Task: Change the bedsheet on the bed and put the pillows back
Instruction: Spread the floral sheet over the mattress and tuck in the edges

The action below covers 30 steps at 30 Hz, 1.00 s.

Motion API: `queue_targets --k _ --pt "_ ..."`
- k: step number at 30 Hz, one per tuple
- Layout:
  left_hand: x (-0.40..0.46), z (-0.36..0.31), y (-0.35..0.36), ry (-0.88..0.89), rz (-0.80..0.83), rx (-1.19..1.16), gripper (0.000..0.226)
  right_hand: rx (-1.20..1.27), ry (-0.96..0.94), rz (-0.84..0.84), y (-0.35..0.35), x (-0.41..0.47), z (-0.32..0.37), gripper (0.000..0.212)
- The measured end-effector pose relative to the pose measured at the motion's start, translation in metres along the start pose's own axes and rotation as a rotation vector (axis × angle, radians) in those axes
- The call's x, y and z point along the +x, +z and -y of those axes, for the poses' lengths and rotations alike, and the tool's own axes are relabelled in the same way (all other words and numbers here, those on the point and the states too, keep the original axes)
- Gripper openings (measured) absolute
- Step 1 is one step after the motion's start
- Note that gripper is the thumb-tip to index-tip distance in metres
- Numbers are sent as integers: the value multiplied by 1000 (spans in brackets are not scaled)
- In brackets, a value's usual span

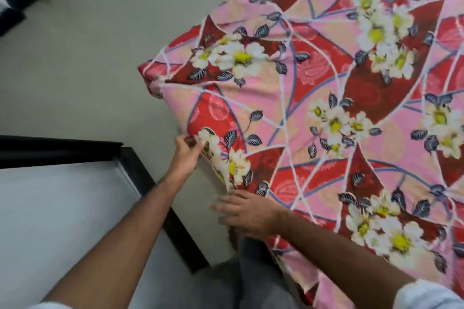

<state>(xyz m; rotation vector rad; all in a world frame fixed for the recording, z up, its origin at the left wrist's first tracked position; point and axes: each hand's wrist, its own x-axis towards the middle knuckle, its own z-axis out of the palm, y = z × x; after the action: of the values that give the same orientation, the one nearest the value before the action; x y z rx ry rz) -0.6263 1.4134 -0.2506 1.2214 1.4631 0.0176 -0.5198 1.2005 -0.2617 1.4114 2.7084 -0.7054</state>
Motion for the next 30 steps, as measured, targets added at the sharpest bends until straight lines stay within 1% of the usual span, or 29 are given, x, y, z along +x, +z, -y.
queue_targets --k 1,2,4,6,7,8,9,11,13,14,15,16,17,18,19,20,21,22,23,25,26,28,30 --pt "4 -5 -4 3 -7 11 51 31 93 -84 -13 1 -12 55" --pt "13 -12 -10 9 -19 12 50 47 228 -175 -29 4 -30 55" --pt "30 -19 -19 9 -52 18 49 74 572 -307 -55 3 -76 54" --pt "46 -22 -24 19 -59 108 44 87 907 -300 -65 -6 -128 64" --pt "55 -19 -26 40 -40 149 39 103 1039 -276 -63 -9 -147 70" --pt "60 -18 -27 71 -19 169 32 112 1124 -260 -58 -9 -160 76" --pt "62 -15 -30 102 2 160 23 99 1154 -261 -52 -1 -164 78" --pt "61 -9 -37 167 43 160 8 36 1086 -273 -50 26 -155 76" --pt "62 5 -50 188 99 206 9 29 905 -252 -54 58 -134 75" --pt "64 9 -59 183 153 262 15 26 810 -234 -59 72 -122 77" --pt "64 12 -69 176 226 346 21 11 717 -183 -64 84 -112 79" --pt "63 17 -80 167 303 436 26 -17 598 -93 -69 95 -104 80" --pt "64 16 -96 154 363 503 27 -58 442 32 -77 109 -99 77" --pt "66 11 -111 157 393 545 26 -80 277 160 -81 121 -96 70" --pt "70 3 -129 174 405 566 23 -50 129 265 -88 134 -96 61" --pt "76 -9 -147 205 401 587 18 28 37 298 -98 145 -99 52" --pt "84 -23 -162 245 385 603 12 132 45 250 -107 157 -106 47" --pt "97 -43 -179 279 355 608 8 233 130 162 -123 172 -117 45" --pt "112 -64 -194 307 321 606 9 301 253 59 -140 187 -130 42" --pt "144 -113 -215 382 278 603 13 327 487 -138 -181 216 -158 36" --pt "156 -135 -221 430 267 601 14 322 584 -188 -197 228 -172 36" --pt "177 -183 -226 510 297 619 14 315 730 -199 -225 243 -204 42" --pt "192 -226 -222 560 371 652 16 339 826 -147 -244 247 -232 46"
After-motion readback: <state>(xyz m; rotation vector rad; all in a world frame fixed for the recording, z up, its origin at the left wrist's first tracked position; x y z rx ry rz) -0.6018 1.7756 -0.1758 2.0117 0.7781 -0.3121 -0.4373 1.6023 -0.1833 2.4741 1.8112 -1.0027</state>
